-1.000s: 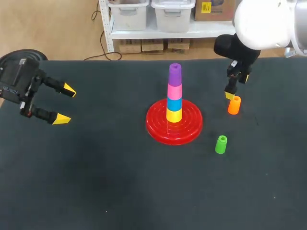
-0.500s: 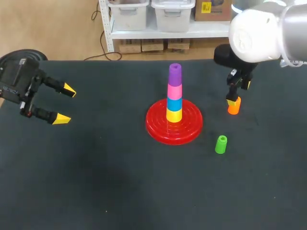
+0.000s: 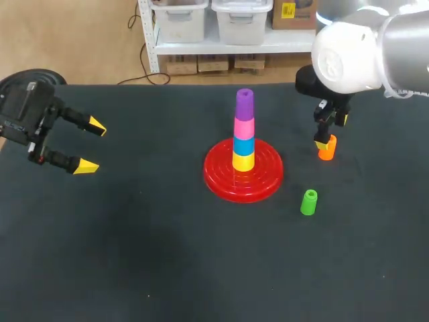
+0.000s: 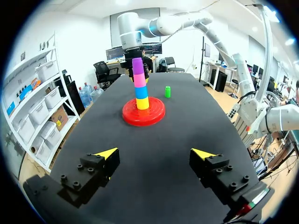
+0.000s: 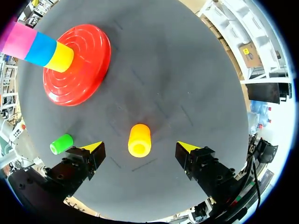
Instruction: Pick up and stack the cylinders on the red base in this order: pink,purple,orange,green
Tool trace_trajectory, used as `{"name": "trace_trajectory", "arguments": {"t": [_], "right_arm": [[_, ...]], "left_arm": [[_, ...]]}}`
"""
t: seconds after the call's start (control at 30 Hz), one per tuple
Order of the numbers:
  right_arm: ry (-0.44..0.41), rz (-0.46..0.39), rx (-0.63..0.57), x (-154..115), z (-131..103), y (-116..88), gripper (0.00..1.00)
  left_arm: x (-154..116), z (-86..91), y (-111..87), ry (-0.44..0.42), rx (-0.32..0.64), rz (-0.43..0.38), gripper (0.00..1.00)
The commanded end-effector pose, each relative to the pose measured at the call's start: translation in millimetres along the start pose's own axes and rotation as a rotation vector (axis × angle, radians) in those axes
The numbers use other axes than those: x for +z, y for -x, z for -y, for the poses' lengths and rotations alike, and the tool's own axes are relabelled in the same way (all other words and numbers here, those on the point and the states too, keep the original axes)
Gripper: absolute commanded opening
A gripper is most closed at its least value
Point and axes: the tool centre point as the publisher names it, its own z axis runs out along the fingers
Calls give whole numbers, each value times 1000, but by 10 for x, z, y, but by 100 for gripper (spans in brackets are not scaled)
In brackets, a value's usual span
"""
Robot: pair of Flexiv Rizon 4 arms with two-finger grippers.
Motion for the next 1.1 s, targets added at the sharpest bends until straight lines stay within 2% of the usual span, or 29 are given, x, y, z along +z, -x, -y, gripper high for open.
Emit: {"name": "trace_trajectory", "arguments": {"t": [0.03,1.1], "right_arm": [[-13,4,1,45,-39,-35,100],[-29,35,28,166,-35,-28,100]], "left_arm": [[1,10,-10,4,4,2,100],[1,10,-10,4,4,2,100]]}}
